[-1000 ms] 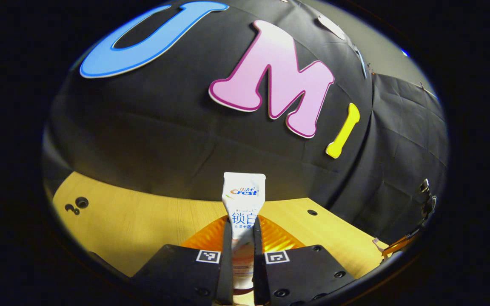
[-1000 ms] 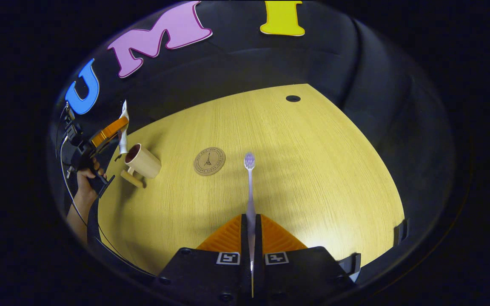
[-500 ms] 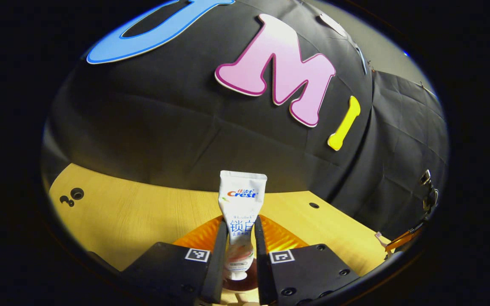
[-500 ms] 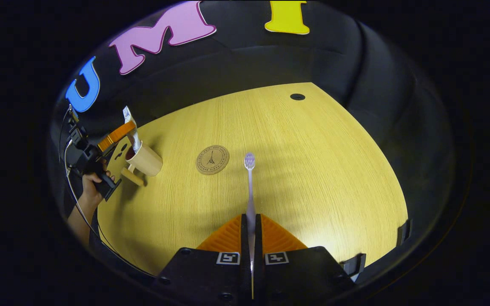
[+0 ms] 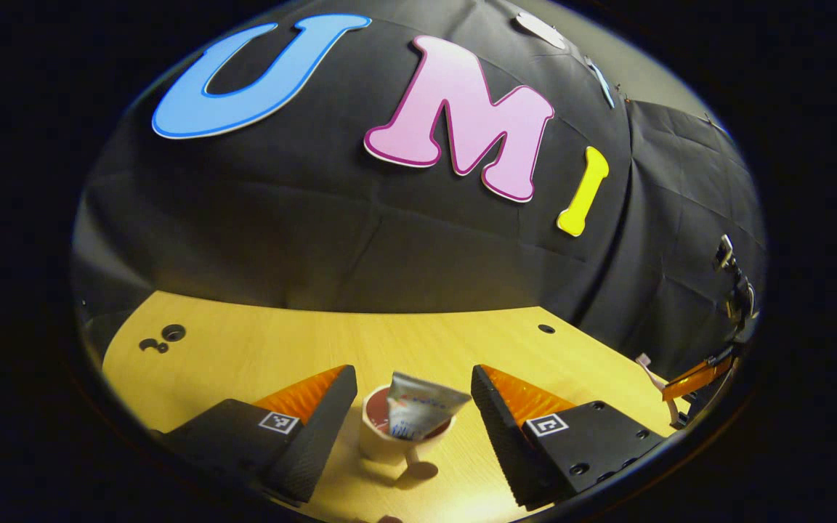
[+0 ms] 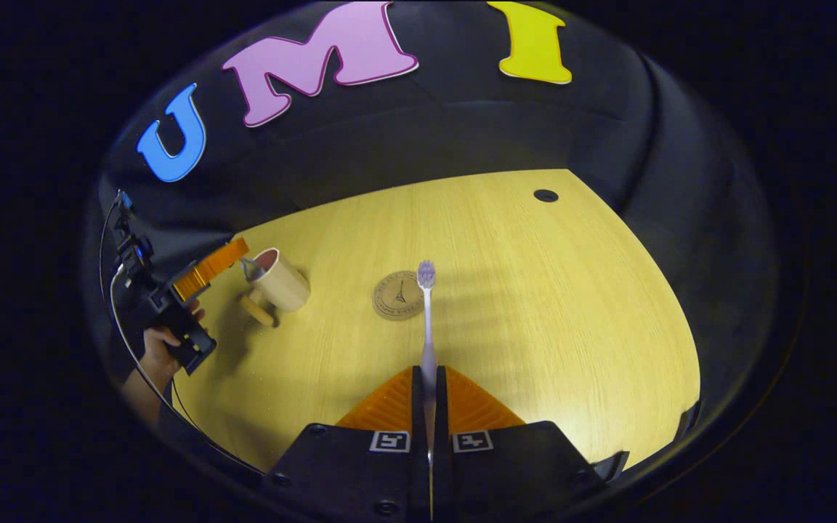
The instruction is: Put the toothbrush and toothpaste on the desktop into the cup, then pick up the cup and place it on the coaster on the desktop.
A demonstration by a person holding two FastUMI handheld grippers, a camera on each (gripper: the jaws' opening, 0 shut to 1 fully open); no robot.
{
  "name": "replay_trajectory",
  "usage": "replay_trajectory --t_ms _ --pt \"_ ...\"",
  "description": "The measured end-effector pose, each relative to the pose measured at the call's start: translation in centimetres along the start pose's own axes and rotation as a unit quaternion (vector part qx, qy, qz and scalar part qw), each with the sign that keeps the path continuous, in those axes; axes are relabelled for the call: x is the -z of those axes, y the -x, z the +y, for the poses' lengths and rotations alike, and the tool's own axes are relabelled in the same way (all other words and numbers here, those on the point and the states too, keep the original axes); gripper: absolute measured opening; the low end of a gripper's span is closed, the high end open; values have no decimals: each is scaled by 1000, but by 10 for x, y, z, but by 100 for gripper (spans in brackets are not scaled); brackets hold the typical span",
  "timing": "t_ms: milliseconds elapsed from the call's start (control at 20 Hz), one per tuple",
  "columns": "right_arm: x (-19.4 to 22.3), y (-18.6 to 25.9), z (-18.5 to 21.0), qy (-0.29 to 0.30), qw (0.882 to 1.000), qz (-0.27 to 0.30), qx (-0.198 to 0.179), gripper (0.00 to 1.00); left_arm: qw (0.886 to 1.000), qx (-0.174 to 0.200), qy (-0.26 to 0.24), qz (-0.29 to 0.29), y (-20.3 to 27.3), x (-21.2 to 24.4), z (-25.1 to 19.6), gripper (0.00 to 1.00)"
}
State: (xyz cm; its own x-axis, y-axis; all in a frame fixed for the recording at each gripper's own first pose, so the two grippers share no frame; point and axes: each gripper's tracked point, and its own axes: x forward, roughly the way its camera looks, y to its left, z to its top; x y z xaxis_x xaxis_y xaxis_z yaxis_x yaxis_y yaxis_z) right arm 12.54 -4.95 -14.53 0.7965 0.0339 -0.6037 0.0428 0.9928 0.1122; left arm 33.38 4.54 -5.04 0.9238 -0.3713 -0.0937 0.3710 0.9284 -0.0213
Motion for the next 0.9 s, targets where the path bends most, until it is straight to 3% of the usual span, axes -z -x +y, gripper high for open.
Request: replay_trajectory --t_ms 450,700,800,900 --pt "-97 -26 93 8 992 -89 -91 6 996 -38 65 44 102 63 -30 97" --pt "-120 -37 139 17 986 -105 -131 6 993 -60 95 29 128 58 -35 98" --pt "-125 -42 168 10 978 -106 -181 6 993 -67 96 36 137 61 -32 97" --pt "-129 -49 183 23 972 -117 -201 6 992 -75 96 37 146 61 -24 98"
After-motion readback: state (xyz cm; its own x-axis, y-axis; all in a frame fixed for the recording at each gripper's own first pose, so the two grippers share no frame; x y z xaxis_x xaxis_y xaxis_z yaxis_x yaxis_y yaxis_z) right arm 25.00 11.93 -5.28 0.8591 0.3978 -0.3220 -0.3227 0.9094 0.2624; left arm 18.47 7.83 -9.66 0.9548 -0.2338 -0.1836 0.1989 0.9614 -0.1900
